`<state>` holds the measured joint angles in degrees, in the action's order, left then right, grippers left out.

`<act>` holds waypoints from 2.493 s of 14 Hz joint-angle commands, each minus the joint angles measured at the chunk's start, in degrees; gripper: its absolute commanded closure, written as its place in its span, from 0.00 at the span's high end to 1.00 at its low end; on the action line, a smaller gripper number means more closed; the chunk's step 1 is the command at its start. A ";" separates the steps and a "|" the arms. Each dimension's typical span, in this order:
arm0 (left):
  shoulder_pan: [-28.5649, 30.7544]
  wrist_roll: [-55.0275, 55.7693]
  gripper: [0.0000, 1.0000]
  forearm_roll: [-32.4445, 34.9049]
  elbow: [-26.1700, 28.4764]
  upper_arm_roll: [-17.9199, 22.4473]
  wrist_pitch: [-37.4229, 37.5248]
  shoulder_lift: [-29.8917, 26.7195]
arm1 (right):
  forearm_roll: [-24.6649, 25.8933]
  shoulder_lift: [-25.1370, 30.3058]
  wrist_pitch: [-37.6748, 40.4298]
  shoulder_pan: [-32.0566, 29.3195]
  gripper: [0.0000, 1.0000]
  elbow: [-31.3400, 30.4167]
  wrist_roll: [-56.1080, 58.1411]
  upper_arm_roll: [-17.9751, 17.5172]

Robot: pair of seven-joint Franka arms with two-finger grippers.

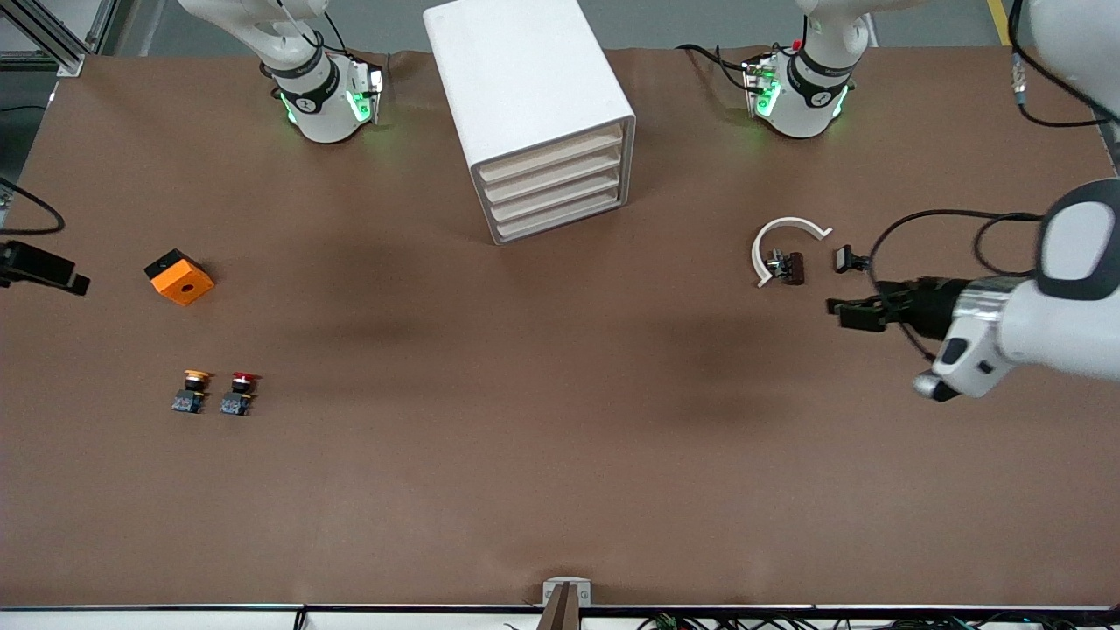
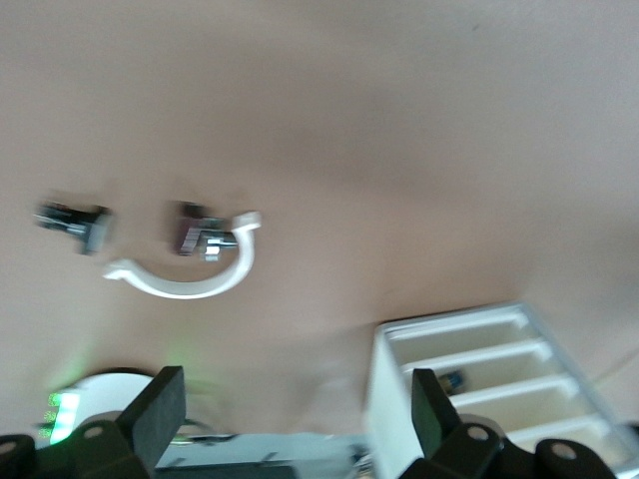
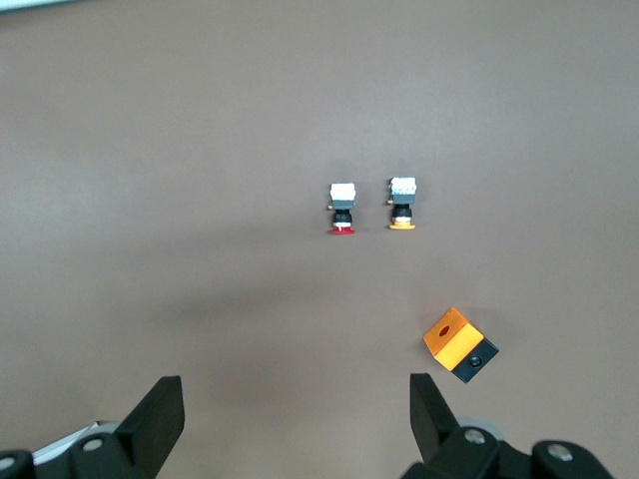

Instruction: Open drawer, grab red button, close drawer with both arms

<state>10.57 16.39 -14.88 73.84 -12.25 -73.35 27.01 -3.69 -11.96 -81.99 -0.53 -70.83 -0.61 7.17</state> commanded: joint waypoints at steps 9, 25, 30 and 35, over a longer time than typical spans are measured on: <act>-10.13 -18.85 1.00 3.45 19.57 20.07 -3.80 -20.67 | 1.93 8.78 1.04 -1.85 1.00 -10.02 3.44 -0.84; -9.78 -8.39 1.00 10.31 18.54 11.81 -11.99 -29.74 | 1.76 22.16 -2.12 -2.02 1.00 -24.01 0.78 -1.45; -9.69 -8.83 1.00 10.39 17.21 11.90 -11.20 -29.65 | 2.28 21.98 -1.59 -1.58 1.00 -24.01 1.31 -1.63; -10.04 -9.44 1.00 13.82 16.07 11.55 -10.94 -29.65 | 6.50 21.89 -1.94 -0.62 1.00 -23.13 2.62 -2.60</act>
<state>0.78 7.07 -2.46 91.28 -0.21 -84.95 -2.70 0.93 8.96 -83.42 -1.53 -93.71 0.92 4.85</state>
